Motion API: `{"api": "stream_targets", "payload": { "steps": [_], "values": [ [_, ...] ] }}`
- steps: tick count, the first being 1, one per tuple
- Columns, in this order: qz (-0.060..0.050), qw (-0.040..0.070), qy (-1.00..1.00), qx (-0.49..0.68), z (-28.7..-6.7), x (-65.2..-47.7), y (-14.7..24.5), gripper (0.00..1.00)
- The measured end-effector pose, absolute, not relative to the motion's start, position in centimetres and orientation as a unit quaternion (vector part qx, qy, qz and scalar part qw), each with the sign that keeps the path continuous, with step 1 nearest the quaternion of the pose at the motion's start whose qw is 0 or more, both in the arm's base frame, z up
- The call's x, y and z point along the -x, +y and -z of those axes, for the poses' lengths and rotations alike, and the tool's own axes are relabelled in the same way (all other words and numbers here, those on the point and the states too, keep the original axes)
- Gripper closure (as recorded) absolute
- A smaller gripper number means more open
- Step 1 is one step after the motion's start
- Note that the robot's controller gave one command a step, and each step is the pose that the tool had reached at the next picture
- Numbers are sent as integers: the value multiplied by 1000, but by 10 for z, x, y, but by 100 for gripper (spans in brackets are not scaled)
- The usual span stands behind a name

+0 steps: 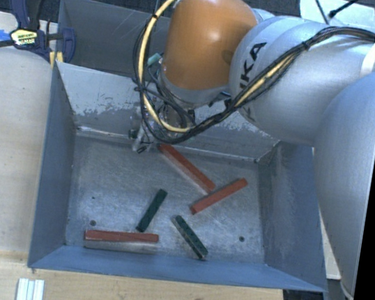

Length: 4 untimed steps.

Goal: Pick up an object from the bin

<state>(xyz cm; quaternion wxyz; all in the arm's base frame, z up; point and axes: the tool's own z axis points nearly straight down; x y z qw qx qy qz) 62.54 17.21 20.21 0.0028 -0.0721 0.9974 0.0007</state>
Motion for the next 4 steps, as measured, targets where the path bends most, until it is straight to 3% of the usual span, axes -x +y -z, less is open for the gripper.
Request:
{"api": "stream_targets", "payload": {
  "steps": [4],
  "values": [
    [-1,3,997,72,-202,-625,172,100]
  ]
}}
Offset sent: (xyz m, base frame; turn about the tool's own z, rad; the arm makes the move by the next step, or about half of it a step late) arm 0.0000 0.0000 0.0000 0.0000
